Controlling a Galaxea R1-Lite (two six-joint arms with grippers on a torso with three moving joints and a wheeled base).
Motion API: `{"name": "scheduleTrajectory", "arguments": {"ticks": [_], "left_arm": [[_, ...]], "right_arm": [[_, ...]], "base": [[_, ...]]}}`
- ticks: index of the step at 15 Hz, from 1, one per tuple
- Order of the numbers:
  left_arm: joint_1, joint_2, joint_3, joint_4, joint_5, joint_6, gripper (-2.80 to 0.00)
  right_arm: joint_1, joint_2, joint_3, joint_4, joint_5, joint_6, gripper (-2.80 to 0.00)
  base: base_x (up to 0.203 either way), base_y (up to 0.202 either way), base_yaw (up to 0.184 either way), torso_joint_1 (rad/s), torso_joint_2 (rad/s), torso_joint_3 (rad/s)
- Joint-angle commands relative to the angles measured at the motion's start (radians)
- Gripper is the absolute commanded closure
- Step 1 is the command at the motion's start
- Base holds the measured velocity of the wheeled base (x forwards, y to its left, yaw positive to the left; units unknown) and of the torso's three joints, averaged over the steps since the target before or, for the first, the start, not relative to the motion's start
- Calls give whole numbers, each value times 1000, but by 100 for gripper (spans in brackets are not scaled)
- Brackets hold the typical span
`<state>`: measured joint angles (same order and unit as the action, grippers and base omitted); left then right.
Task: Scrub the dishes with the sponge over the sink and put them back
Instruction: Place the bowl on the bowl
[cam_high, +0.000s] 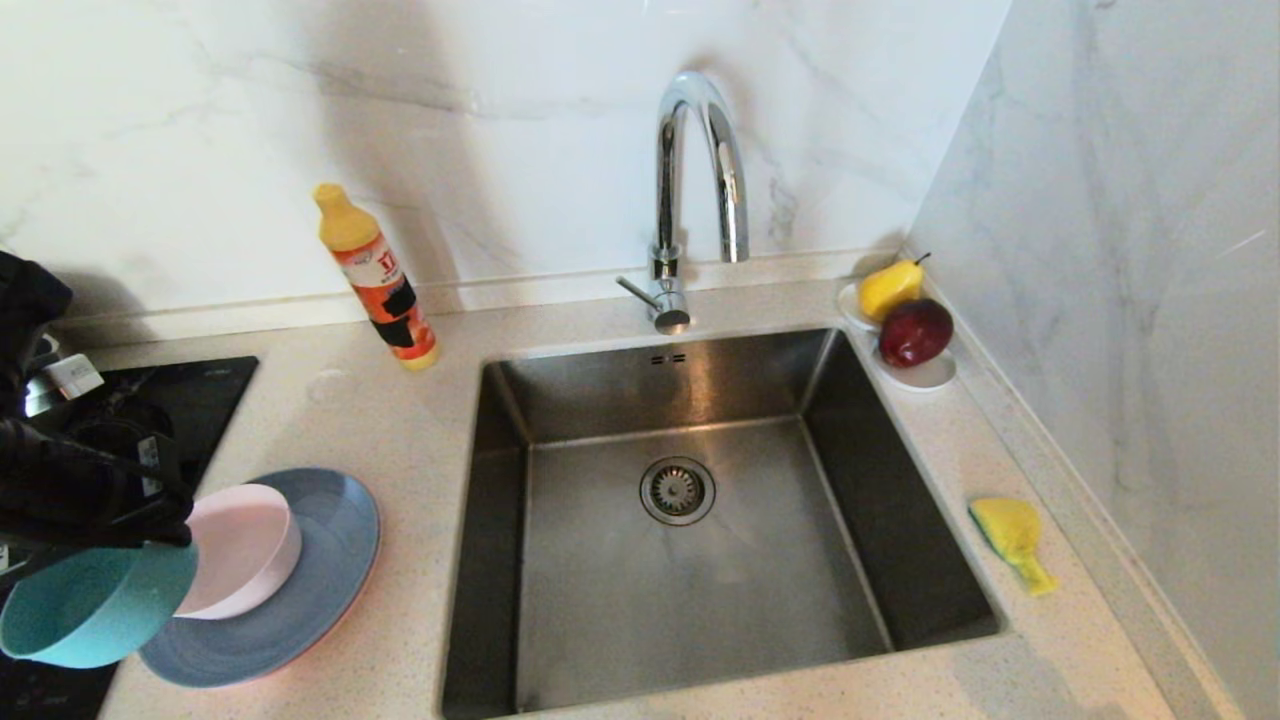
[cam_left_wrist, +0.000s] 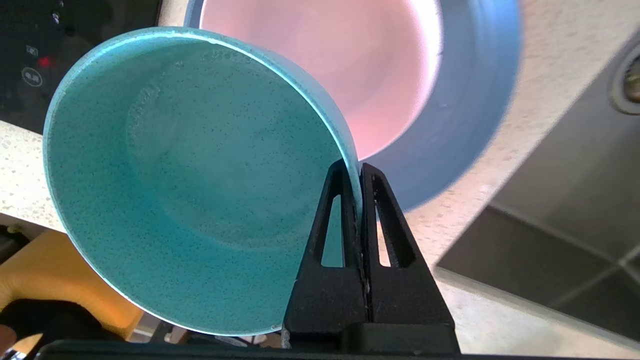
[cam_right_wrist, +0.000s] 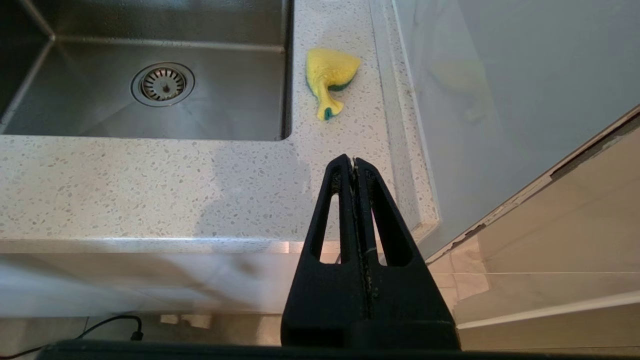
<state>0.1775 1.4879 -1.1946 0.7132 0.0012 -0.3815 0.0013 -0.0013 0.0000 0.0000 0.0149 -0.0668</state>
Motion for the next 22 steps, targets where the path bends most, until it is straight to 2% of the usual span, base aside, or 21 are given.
{"name": "scheduleTrajectory", "arguments": {"ticks": [1, 3, 10, 16, 19, 22], "left_arm": [[-9, -7, 61, -53, 3, -3, 0], [-21, 10, 102, -137, 6, -9, 0], [-41, 48, 119, -165, 11, -25, 0], [-42, 81, 35, -211, 14, -33, 0], [-41, 132, 29, -223, 16, -33, 0], [-42, 187, 35, -291, 27, -35, 0]], "right_arm": [[0, 0, 0, 0, 0, -1, 0], [0, 0, 0, 0, 0, -1, 0], [0, 0, 0, 0, 0, -1, 0], [0, 0, 0, 0, 0, 1, 0], [0, 0, 0, 0, 0, -1, 0], [0, 0, 0, 0, 0, -1, 0]], "base": [[0, 0, 0, 0, 0, 0], [0, 0, 0, 0, 0, 0], [0, 0, 0, 0, 0, 0], [0, 0, 0, 0, 0, 0], [0, 0, 0, 0, 0, 0], [0, 0, 0, 0, 0, 0]]}}
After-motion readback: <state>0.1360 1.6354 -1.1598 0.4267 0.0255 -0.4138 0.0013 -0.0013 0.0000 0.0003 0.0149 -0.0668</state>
